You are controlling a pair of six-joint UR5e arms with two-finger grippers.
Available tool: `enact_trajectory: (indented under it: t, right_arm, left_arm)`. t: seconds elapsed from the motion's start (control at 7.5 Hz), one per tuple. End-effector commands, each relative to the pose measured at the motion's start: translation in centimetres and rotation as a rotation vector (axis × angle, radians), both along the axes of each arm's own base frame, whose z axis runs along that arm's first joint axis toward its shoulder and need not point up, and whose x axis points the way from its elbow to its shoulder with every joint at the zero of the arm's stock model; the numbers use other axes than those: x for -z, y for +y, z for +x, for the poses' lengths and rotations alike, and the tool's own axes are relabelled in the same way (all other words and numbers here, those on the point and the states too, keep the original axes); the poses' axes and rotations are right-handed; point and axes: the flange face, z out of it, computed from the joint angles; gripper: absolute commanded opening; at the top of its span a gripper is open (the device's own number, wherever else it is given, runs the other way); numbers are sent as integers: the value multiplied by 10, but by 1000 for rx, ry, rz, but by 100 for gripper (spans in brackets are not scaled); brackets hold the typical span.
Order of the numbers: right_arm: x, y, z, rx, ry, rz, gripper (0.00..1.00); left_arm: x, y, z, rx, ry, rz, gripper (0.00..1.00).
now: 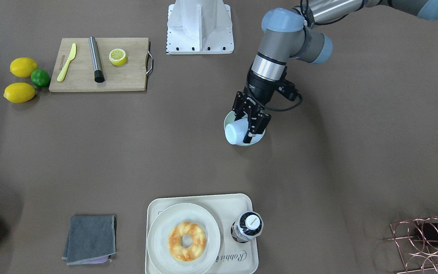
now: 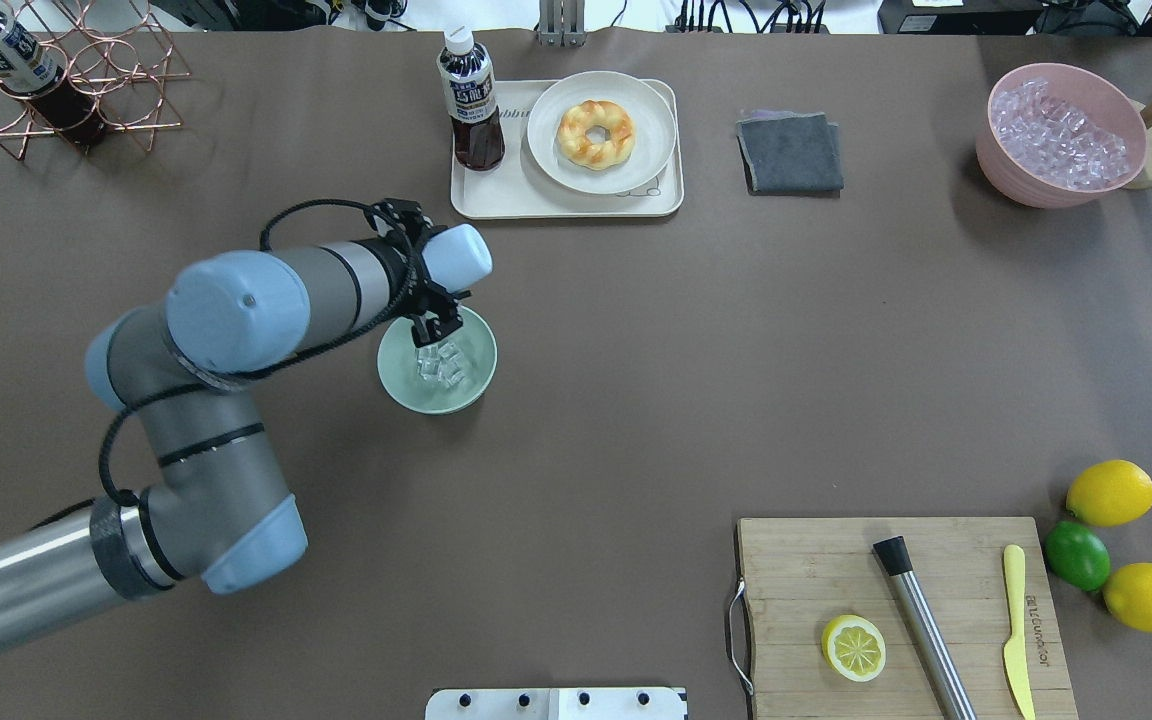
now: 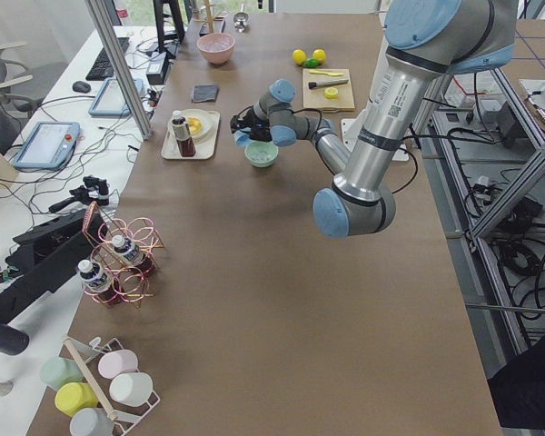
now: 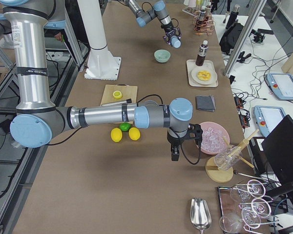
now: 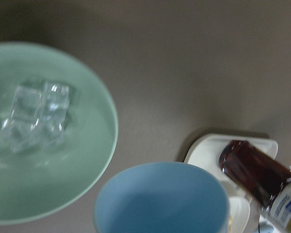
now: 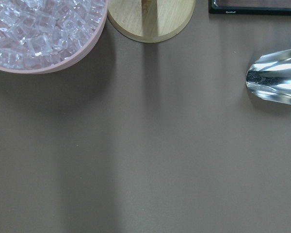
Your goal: Pour ice into bowl
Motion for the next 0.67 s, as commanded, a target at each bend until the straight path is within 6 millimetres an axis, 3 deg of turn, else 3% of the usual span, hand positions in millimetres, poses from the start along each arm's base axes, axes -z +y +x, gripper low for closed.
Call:
enact_trajectory:
  t: [0.0,0.27,0.53]
  right_arm:
    - [3,0,0,-5,-1,1,99]
    - [6,0,0,-12,-1,0,99]
    - [14,0,0,-40,-4,-8,99]
  left_arm:
    - [-16,-44,-92,-38,-273,-43,59]
    - [-46,-44,-116,-105,-441,-67,59]
    - [-100,-47,-142,-105,-680,-125,59]
